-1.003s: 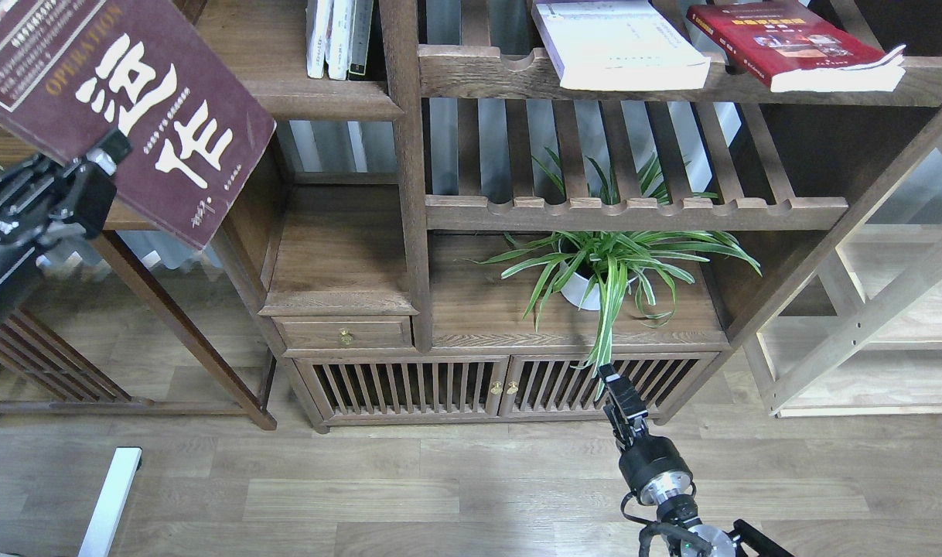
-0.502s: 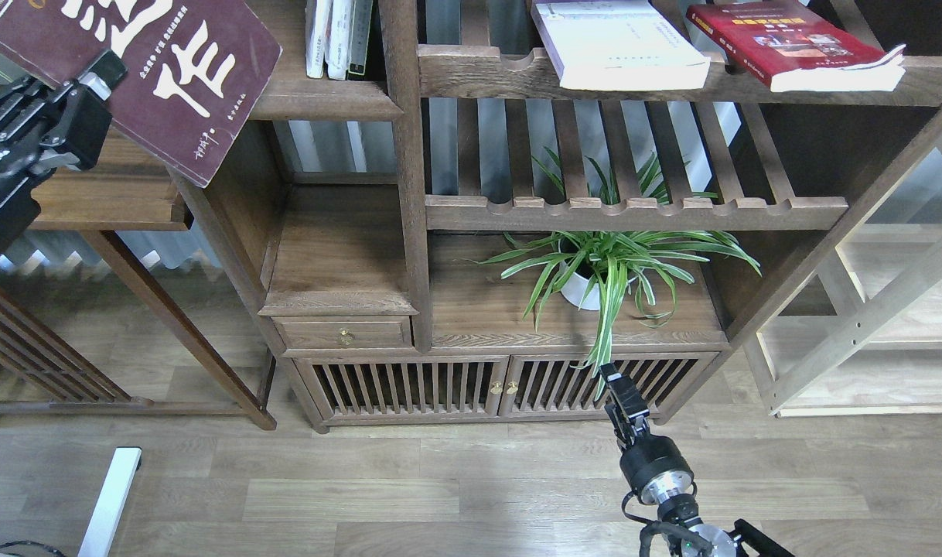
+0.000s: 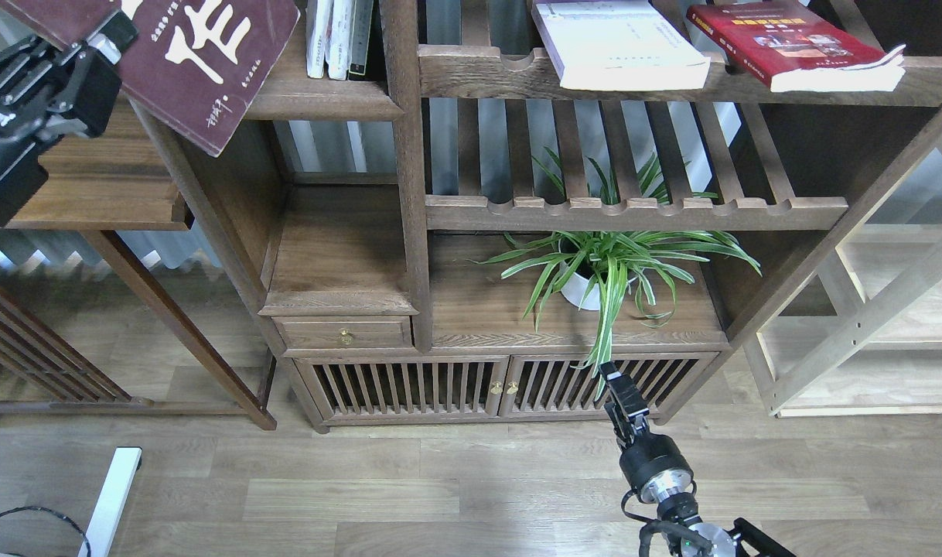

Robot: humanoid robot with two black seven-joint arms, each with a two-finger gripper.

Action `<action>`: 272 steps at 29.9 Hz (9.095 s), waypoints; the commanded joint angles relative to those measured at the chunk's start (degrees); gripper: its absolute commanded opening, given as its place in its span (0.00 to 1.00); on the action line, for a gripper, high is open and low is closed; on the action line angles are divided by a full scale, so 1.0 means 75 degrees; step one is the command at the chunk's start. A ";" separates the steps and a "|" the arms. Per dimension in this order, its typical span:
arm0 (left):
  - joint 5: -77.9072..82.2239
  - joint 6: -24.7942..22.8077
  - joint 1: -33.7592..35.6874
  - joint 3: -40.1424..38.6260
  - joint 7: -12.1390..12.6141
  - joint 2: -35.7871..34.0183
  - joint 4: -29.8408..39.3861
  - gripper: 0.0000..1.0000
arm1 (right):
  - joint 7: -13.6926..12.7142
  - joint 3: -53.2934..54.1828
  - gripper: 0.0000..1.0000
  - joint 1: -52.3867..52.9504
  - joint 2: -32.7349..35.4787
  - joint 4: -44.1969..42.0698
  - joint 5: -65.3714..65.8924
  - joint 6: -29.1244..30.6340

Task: Organize books on shelf

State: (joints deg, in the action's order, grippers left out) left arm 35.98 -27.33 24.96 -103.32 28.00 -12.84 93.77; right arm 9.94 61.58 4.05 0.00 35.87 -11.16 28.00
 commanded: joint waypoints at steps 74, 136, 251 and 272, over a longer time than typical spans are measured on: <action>-0.0191 0.4276 0.2285 0.2420 -0.0001 -0.1113 -0.0701 0.03 | -0.0001 0.0016 0.99 -0.0716 0.0328 0.1171 -0.0152 0.0000; -0.0941 0.4933 0.5836 0.5315 -0.0001 -0.0609 -0.4955 0.04 | -0.0001 -0.0019 0.99 -0.0692 0.0305 0.1499 -0.0281 0.0000; -0.2136 0.5144 0.4174 0.3264 -0.0001 -0.1371 -0.1230 0.99 | -0.0083 -0.0171 0.99 -0.0024 0.0375 0.2308 -0.0281 0.0000; -0.2359 0.3107 0.0952 0.2409 -0.0001 0.1077 -0.0772 0.99 | -0.0083 0.0274 0.99 0.0093 0.0527 0.3187 -0.0328 0.0000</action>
State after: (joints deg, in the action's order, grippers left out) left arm 18.31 -1.11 36.27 -85.14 28.00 -8.31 88.11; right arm 9.27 62.98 4.75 3.72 59.64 -13.62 28.00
